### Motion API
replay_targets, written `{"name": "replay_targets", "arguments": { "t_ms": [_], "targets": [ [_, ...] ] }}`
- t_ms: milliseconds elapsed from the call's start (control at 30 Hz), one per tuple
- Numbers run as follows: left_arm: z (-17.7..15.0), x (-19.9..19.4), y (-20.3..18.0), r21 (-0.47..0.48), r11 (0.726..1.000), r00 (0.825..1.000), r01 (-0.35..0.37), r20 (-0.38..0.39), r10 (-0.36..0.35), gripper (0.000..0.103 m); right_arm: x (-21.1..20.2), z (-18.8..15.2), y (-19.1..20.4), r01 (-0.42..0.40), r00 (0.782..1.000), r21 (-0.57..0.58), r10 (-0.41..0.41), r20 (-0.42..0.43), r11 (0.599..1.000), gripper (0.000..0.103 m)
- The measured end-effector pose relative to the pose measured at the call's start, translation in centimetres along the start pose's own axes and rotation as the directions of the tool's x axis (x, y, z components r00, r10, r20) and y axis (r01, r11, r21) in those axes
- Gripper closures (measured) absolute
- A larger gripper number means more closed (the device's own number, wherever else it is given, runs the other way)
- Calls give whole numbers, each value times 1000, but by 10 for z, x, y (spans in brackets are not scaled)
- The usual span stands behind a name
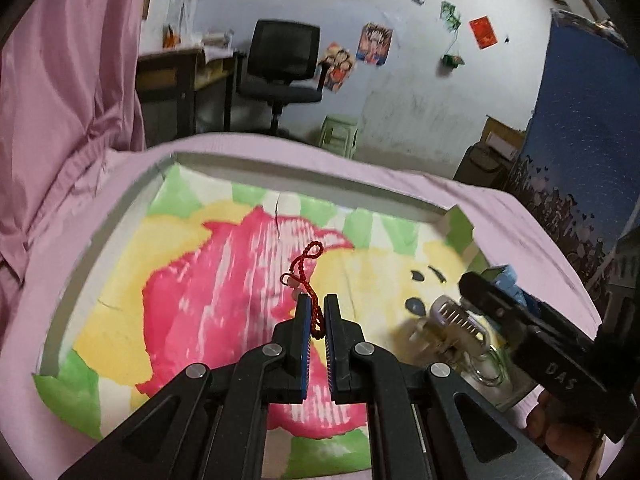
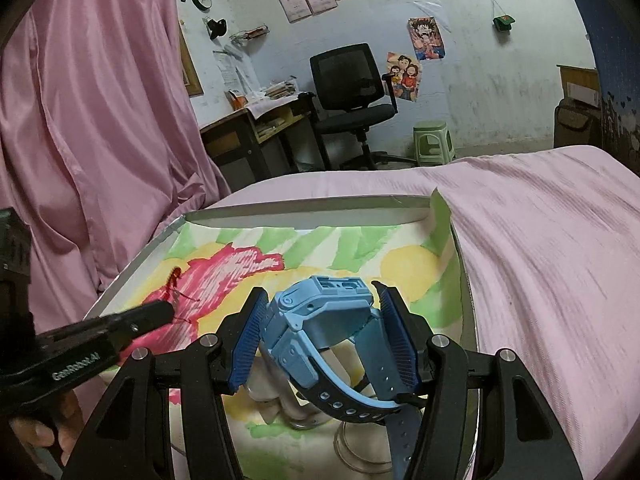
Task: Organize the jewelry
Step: 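Carry the watch with the right tool into the tray while the left drops the red bracelet there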
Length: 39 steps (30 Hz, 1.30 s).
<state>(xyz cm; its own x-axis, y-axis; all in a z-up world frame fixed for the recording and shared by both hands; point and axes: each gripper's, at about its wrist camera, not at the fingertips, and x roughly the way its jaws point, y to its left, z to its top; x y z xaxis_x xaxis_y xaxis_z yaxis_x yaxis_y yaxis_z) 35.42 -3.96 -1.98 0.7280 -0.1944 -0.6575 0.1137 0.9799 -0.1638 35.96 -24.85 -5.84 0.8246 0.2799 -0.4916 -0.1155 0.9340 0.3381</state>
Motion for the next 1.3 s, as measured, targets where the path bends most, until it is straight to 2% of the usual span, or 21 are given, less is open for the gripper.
{"name": "replay_targets", "arguments": {
  "t_ms": [167, 367, 633, 700, 800, 867, 933, 1033, 1133, 1200, 1300],
  "targets": [
    [-3, 11, 4, -16, 1000, 999, 0, -52, -1, 96, 1, 1, -5, -7, 1000, 17, 7, -1, 1000, 49],
    [-2, 18, 11, -51, 999, 996, 1, -87, -5, 96, 14, 1, -13, -17, 999, 38, 19, -45, 999, 50],
    [-3, 19, 9, -45, 999, 995, -2, -98, -2, 96, 17, -3, -11, -12, 999, 40, 14, -51, 999, 49],
    [-3, 17, 10, -50, 999, 996, 2, -94, -7, 93, 16, -5, -12, -10, 999, 45, 11, -39, 999, 44],
    [-3, 9, 10, -56, 998, 997, 12, -79, -16, 79, 5, -8, -13, -10, 1000, 45, 10, -6, 999, 36],
    [-4, -1, 10, -60, 998, 999, 14, -40, -17, 58, -3, -8, -9, -10, 1000, 27, 10, 26, 1000, 33],
    [-5, -14, 11, -67, 998, 1000, 16, 13, -16, 43, -12, -8, -4, -8, 999, 12, 7, 53, 1000, 28],
    [-7, -35, 12, -74, 997, 996, 24, 92, -17, 40, -31, -10, 3, -4, 993, -15, 5, 114, 1000, 18],
    [-11, -57, 12, -69, 998, 986, 11, 165, 0, 28, -52, -10, 10, -13, 984, -30, 19, 176, 999, 10],
    [-16, -72, 13, -69, 998, 976, 12, 216, 3, 24, -67, -12, 14, -18, 976, -39, 26, 214, 999, 4],
    [-22, -92, 14, -76, 997, 963, 12, 270, 9, 17, -88, -15, 16, -26, 966, -44, 37, 256, 999, 1]
  ]
}}
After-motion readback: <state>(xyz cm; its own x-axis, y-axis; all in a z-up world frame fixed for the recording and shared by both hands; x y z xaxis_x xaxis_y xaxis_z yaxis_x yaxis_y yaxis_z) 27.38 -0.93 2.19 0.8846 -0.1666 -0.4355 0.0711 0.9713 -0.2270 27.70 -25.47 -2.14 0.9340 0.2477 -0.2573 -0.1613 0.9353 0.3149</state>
